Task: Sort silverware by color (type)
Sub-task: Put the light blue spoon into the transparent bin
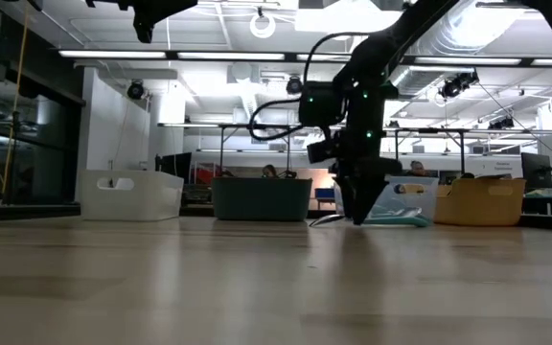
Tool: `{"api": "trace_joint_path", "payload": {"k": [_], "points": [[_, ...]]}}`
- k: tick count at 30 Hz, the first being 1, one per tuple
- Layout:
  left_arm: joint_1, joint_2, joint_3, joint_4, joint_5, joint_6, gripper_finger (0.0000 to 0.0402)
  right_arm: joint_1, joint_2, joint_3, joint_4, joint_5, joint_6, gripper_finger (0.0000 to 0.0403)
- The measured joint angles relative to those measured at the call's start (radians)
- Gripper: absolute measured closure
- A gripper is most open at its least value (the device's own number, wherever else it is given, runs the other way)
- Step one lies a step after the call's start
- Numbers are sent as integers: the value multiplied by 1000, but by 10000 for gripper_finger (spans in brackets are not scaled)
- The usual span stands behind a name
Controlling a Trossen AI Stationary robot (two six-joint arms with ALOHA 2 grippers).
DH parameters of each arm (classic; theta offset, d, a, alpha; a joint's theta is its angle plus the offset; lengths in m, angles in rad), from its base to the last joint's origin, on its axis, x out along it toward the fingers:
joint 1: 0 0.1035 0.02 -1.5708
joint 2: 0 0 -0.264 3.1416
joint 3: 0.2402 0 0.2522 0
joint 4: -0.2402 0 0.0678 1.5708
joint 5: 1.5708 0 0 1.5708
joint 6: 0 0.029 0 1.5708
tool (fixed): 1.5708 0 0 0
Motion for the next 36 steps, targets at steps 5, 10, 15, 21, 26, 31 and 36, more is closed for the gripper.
{"api": "trace_joint_path", "payload": {"k": [5,10,15,21,26,31,36], "points": [[0,0,0,0,0,0,220,4,12,1,1,-7,2,213],[0,0,0,0,0,0,220,15,12,1,-2,-8,5,249],[0,0,0,0,0,0,220,17,12,1,-7,-26,49,333],[0,0,0,0,0,0,220,33,13,1,-6,-118,135,387],[0,0,0,1,0,0,220,103,6,0,-30,-252,212,392],[0,0,0,0,0,0,220,208,-30,-23,-66,-336,233,393],[0,0,0,0,0,1,220,294,-145,-144,-1,-358,337,393]]}}
